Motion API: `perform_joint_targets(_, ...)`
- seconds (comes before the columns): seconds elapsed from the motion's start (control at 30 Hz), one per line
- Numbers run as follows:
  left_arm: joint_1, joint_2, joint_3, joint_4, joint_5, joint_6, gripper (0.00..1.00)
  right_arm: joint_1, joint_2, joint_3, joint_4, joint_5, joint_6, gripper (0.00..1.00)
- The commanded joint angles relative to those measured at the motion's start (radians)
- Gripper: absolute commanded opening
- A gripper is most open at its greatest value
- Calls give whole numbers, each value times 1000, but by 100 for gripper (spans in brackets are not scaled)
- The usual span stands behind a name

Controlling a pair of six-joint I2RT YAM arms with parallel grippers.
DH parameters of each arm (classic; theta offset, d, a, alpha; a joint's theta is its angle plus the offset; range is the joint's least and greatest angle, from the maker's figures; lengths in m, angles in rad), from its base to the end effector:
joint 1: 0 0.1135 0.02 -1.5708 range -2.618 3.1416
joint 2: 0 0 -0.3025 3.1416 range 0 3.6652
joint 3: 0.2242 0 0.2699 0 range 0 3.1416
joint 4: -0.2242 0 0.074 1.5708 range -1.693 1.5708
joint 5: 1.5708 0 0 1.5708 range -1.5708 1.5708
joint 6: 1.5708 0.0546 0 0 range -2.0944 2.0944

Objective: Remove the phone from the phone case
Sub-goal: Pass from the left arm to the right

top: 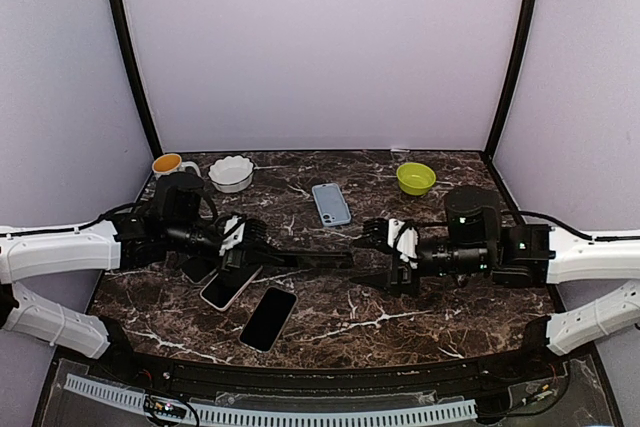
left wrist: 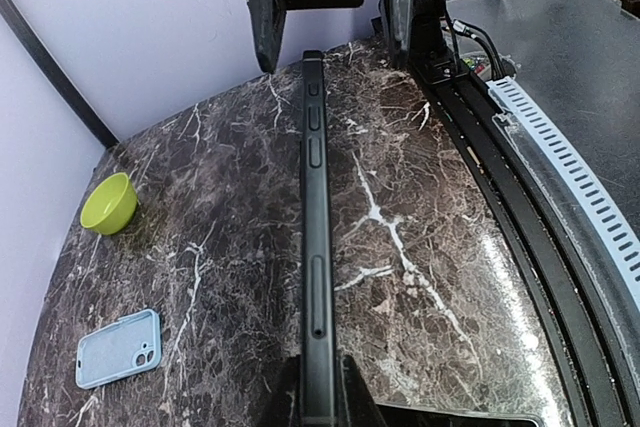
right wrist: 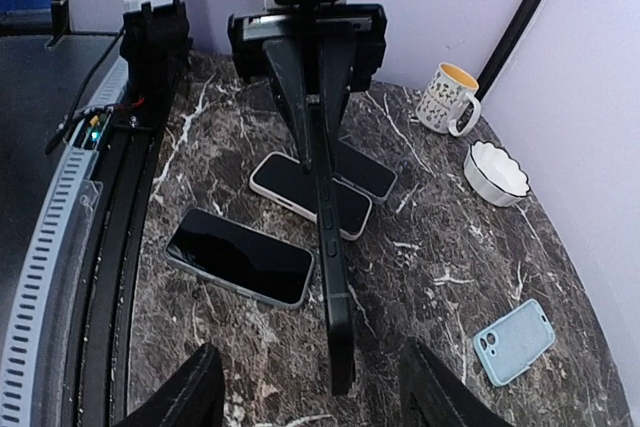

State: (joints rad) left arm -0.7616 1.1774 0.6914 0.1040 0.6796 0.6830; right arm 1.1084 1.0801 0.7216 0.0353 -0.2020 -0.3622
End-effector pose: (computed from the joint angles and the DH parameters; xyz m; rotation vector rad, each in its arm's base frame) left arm 0.1738 -0.2131 0.2796 1.5761 1.1108 -0.7123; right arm 0.1088 0.2428 0.3037 -1.4087 1.3462 0.6932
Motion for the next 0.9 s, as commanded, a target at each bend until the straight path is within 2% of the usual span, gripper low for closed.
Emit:
perform_joint_targets(0.0,3,-7,42,41,58,-25,0,27,30,18,56,67,-28,55)
perform_joint_targets(0.33,3,-21,35,25,45,6,0,39,82,19,110,73,-37,29)
perform_joint_targets(0.6,4,-29,32,13,50,27,0,42,113,26,141,69,-35,14)
perform_joint_targets(0.7,3,-32,29,8,52,39,0,41,124,24,149,69,-34,2)
perform_joint_targets(0.8,3,-37,27,7,54,52,0,42,131,26,146,54,-17,0)
perform_joint_targets(0.83,2,-37,27,-1,53,59,2,41,132,26,147,61,-6,0)
perform_joint_targets(0.87,2,-37,27,-7,51,75,12,41,129,25,150,71,9,0)
